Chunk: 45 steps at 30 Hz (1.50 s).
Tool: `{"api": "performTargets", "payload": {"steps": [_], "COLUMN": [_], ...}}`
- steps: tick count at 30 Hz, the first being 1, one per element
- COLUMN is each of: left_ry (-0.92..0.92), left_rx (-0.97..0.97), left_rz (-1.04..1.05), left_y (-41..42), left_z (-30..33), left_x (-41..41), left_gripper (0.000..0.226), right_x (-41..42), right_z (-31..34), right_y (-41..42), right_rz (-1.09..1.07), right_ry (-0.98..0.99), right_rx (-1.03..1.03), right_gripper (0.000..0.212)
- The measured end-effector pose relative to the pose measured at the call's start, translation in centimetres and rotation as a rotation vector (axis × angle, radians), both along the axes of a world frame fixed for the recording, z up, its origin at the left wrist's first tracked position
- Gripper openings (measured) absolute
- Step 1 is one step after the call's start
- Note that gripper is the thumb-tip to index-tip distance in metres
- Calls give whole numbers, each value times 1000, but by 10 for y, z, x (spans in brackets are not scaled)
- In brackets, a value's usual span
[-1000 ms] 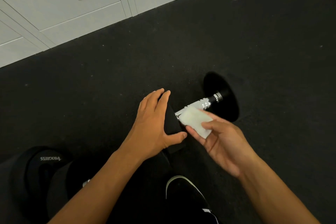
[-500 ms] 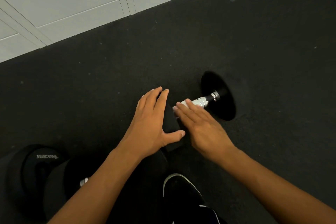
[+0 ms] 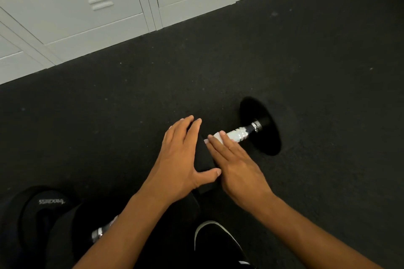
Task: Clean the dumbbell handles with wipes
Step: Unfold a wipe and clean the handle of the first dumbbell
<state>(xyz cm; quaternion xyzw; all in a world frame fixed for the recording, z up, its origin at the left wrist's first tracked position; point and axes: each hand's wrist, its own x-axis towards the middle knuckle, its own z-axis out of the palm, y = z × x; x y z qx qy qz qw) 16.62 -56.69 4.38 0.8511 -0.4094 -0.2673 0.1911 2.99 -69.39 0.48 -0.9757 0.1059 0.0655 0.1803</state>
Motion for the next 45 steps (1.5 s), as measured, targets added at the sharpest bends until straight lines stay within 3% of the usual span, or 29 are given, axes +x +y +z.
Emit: {"api": "performTargets", "payload": {"steps": [7, 10, 16, 23, 30, 35, 37, 40, 45], "left_ry": [20, 30, 19, 22, -2, 3, 37, 132, 375], "left_rx": [13, 4, 0, 32, 46, 98, 104, 23, -195], "left_rz": [8, 2, -6, -13, -36, -81, -62, 12, 224], "left_y": [-1, -1, 0, -1, 0, 2, 6, 17, 39], "left_z": [0, 0, 0, 1, 4, 12, 19, 37, 81], "left_x": [0, 0, 0, 2, 1, 3, 1, -6, -16], "left_gripper": [118, 118, 116, 118, 117, 117, 111, 94, 64], "right_x": [-1, 1, 2, 10, 26, 19, 15, 7, -6], "right_z": [-3, -3, 1, 2, 12, 26, 43, 77, 141], "right_y": [-40, -30, 1, -48, -24, -10, -9, -13, -20], "right_rz": [-362, -344, -4, -332, -105, -12, -174, -465, -756], "right_ry": [4, -19, -47, 9, 60, 96, 98, 183, 48], "right_rx": [-37, -18, 46, -86, -10, 194, 378, 807, 1397], "right_gripper": [71, 71, 81, 59, 59, 62, 51, 49, 40]}}
